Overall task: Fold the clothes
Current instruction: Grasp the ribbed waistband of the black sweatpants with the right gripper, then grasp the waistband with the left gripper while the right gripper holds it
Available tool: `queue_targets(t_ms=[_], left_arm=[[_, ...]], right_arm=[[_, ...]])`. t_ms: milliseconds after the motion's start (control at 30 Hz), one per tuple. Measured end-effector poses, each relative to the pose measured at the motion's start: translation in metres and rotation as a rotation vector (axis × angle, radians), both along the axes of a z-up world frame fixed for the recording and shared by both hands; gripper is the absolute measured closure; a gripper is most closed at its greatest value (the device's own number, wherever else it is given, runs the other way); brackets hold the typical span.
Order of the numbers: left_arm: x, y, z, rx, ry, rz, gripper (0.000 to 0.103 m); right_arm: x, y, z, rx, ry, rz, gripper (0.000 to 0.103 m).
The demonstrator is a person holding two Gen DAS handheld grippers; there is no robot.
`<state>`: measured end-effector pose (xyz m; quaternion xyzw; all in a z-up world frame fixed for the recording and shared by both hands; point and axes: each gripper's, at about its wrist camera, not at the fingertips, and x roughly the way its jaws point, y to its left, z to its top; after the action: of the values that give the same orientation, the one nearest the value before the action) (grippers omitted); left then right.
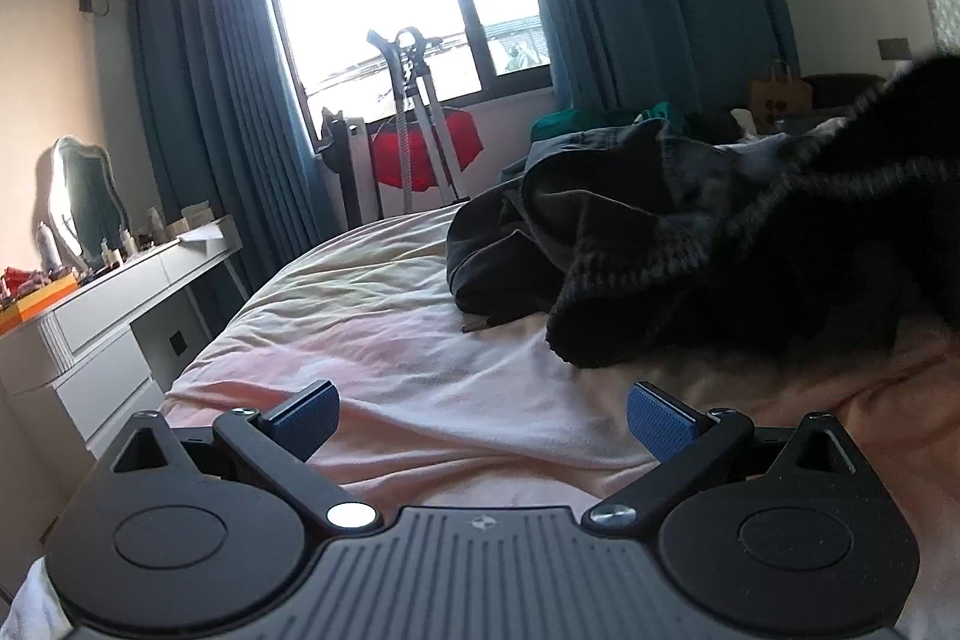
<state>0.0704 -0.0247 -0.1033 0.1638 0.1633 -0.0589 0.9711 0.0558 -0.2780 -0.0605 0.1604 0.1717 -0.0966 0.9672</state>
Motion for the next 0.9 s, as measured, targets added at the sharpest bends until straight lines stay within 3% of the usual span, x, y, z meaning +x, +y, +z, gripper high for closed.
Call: queue_targets(t_ms=[133,300,433,600,667,767,900], left_arm=[[-0.001,-0.008,-0.004,0.053,-0.017,-0.063,0.002],[0.017,-0.032,-0.008,0.162,-0.035,-0.103,0.007],[0.038,-0.055,-0.005,0.221,-0.069,-0.133,0.01],[0.066,-0.086,-0.019,0.384,-0.079,-0.194,0.019],[0.079,-0.093,-0.019,0.387,-0.068,-0.195,0.025],[0.098,-0.102,-0.01,0.317,-0.063,-0.177,0.032],[0.112,-0.122,0.002,0.318,-0.121,-0.195,0.036]], right_arm=[[-0.009,0.004,0.013,-0.108,-0.051,-0.043,0.089],[0.006,-0.02,-0.007,-0.037,0.053,-0.081,0.089],[0.005,-0.024,-0.016,0.004,0.063,-0.093,0.089],[0.007,-0.026,-0.024,0.037,0.074,-0.101,0.089],[0.009,-0.028,-0.026,0.051,0.082,-0.107,0.088],[0.012,-0.031,-0.03,0.073,0.094,-0.116,0.088],[0.015,-0.035,-0.035,0.102,0.112,-0.129,0.086]])
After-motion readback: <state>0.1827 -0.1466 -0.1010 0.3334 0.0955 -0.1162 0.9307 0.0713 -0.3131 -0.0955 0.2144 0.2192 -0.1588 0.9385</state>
